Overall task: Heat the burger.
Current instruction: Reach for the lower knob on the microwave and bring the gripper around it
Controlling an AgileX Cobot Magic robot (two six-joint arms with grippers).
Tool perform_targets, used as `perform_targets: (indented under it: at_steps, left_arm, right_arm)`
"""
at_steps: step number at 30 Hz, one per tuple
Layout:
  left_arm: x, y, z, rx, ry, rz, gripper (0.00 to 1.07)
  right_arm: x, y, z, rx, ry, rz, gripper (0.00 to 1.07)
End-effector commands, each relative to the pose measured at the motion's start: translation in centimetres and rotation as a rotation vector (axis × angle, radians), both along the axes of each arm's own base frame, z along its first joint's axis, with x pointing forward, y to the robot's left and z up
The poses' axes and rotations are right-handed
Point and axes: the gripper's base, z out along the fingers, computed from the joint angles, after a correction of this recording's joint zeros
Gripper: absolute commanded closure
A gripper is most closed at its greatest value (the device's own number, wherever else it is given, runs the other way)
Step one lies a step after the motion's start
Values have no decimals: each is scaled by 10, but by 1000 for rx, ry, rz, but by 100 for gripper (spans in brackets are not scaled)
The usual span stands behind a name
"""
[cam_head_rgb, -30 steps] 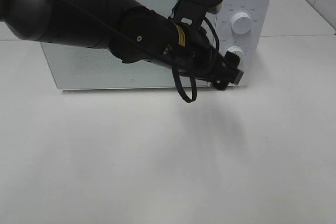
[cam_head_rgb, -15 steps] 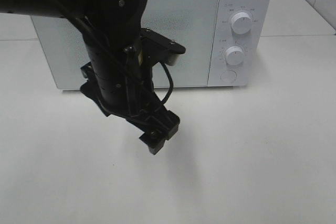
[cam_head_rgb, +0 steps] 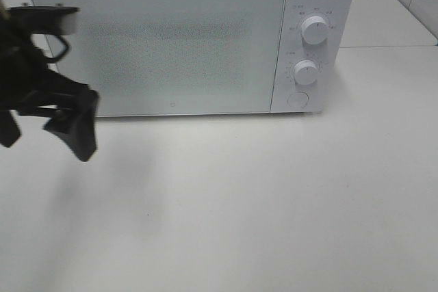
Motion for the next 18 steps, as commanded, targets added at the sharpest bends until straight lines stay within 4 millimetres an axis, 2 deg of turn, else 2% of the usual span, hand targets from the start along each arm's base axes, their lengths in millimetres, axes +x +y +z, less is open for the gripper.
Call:
perform_targets:
  at_steps: [1, 2, 3, 5, 6, 7, 8, 10, 11, 12, 14, 15, 17, 18]
  left_arm:
    - [-11, 27, 5, -28, -3, 84, 9]
    - [-17, 38, 8, -30, -13, 117, 9]
    - [-28, 58, 15, -37, -44, 177, 9]
    - [-34, 65, 16, -36, -54, 200, 9]
    - [-47, 81, 21, -37, -92, 250, 9]
    - [-47, 81, 21, -37, -92, 250, 9]
    - [-60, 91, 25, -37, -127, 280, 9]
    - [-67, 94, 28, -41, -151, 282, 9]
    - [-82, 98, 30, -40, -186, 264, 9]
    - [-82, 98, 30, -40, -186, 264, 9]
    - [-103, 100, 34, -58, -250, 241, 9]
    - [-103, 100, 34, -58, -250, 241, 9]
    - [-120, 102, 36, -77, -336, 244, 9]
    - [-120, 102, 36, -77, -336, 244, 9]
  right_arm:
    - [-4, 0, 1, 1, -43, 1, 35]
    - [-4, 0, 1, 1, -43, 1, 35]
    - [-4, 0, 1, 1, -43, 1, 35]
    - [-4, 0, 1, 1, -43, 1, 35]
    - [-4, 0, 1, 1, -43, 1, 35]
    - [-4, 0, 1, 1, -43, 1, 35]
    - [-4, 0, 1, 1, -43, 1, 35]
    - [-4, 0, 1, 1, -43, 1, 35]
    - [-4, 0, 1, 1, -43, 1, 35]
    - [-4, 0, 1, 1, -43, 1, 35]
    - [-4, 0, 1, 1, -43, 1, 35]
    - [-4, 0, 1, 1, -43, 1, 35]
    - [-4, 0, 1, 1, -43, 1, 35]
    - [-4, 0, 1, 1, -43, 1, 35]
